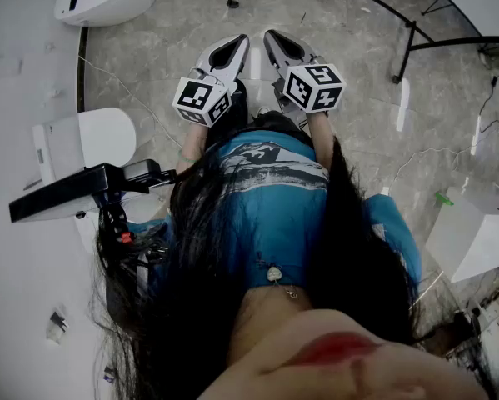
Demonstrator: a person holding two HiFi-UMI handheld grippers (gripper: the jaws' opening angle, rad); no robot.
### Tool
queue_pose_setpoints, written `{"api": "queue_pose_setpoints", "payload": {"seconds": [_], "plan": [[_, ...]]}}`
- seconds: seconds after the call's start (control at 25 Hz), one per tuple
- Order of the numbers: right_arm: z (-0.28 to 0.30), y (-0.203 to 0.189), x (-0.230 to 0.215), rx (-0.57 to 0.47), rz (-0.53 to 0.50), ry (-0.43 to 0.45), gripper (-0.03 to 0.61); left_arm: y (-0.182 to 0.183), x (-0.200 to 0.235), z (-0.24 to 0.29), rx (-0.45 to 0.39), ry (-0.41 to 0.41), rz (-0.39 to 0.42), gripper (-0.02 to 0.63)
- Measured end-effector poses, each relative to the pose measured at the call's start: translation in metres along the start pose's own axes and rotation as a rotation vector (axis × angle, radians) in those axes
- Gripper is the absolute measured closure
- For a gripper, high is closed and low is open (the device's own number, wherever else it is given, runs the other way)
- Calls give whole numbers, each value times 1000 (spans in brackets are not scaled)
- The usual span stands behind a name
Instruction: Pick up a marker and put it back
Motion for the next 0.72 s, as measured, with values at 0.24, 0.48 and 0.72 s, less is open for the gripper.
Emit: {"api": "queue_pose_setpoints", "payload": {"seconds": [0.24, 0.48, 0.72], "plan": [[2, 9, -1, -2, -15, 13, 565, 6, 1, 8, -19, -3, 1, 611], [82, 19, -21, 3, -19, -34, 565, 11, 83, 48, -20, -32, -23, 611], [178, 33, -32, 13, -3, -81, 565, 25, 181, 84, -7, -54, -44, 611]]}}
Point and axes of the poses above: the fingertips, and each gripper's own axes: z forward along the fingers, x to its left, y out of its top, the point moved 2 cm from there along -z, backward along the fingers, and after that the axes turned 10 degrees about -x, right-handed, at the moved point
